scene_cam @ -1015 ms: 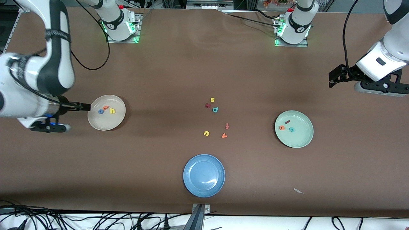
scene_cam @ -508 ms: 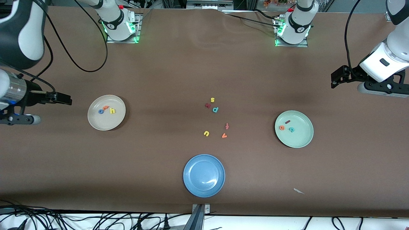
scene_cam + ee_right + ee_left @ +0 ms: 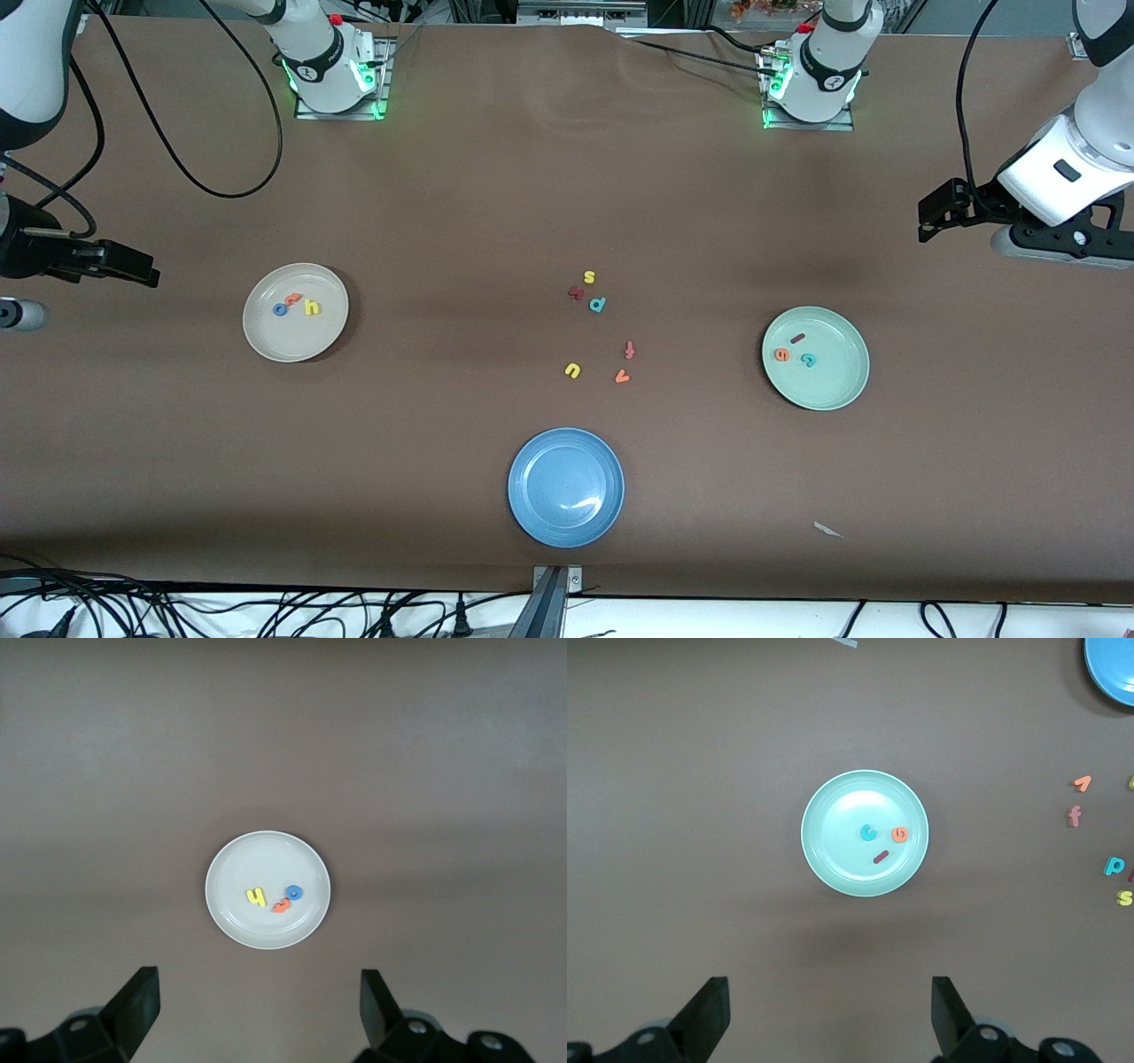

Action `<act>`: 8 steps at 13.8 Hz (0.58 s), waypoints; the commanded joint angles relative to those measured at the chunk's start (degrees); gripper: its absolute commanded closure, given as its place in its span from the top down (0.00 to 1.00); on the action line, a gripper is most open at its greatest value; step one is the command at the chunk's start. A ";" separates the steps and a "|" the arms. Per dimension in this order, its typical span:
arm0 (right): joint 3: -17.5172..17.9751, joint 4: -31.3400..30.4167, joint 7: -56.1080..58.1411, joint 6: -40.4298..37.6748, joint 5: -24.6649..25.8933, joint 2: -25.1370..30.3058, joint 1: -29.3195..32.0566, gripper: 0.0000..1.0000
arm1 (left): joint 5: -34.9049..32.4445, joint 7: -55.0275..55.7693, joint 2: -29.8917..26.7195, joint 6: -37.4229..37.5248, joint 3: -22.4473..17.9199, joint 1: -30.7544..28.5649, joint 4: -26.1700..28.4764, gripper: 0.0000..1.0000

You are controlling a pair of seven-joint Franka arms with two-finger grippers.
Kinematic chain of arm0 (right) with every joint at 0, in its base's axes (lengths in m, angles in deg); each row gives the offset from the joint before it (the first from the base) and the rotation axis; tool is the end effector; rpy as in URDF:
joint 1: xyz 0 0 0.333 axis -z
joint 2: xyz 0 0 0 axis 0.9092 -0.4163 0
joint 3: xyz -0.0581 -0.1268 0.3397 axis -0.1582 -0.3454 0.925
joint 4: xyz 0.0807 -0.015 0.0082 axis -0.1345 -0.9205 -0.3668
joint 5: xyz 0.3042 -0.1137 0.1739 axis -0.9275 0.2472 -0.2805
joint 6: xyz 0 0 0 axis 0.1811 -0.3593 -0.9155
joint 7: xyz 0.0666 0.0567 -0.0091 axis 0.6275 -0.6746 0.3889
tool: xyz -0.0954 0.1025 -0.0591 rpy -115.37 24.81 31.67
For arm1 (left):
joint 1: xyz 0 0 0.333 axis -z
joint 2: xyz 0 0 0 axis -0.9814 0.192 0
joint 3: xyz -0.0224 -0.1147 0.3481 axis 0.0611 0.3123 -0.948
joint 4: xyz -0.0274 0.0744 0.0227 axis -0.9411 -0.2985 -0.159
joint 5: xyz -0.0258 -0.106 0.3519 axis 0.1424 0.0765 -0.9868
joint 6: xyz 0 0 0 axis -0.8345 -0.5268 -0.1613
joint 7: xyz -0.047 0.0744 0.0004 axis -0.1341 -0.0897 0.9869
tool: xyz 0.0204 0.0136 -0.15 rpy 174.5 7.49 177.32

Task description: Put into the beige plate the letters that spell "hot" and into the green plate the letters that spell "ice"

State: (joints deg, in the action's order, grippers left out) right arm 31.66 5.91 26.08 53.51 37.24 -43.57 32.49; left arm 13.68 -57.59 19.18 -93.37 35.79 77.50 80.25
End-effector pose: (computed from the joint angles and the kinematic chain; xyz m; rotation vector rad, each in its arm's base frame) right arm 0.6212 0.0116 0.5848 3.1199 -0.0707 -0.1154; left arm 0.5353 -0.0388 0.5942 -3.1231 0.1814 0.0299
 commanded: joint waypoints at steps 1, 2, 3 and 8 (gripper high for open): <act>2.76 2.77 0.20 -0.94 -0.91 0.15 3.53 0.99 | 1.68 -0.79 0.25 1.63 -0.02 -0.24 -1.76 1.00; 6.96 3.83 -1.45 -1.47 -0.65 0.15 7.29 0.99 | 1.68 -0.79 0.25 1.72 -0.11 -0.24 -1.76 1.00; 11.87 4.02 -3.12 -2.34 -0.13 0.23 11.33 0.99 | 1.68 -1.05 0.25 2.24 -0.11 -0.24 -1.76 1.00; 37.27 2.71 -7.52 -0.43 9.71 4.01 31.02 0.99 | 1.59 -1.40 0.43 2.77 -0.11 -0.24 -1.76 1.00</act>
State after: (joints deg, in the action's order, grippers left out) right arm 59.40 9.46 21.51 52.67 43.40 -42.18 56.48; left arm 13.68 -57.60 19.18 -92.05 35.80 77.49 79.85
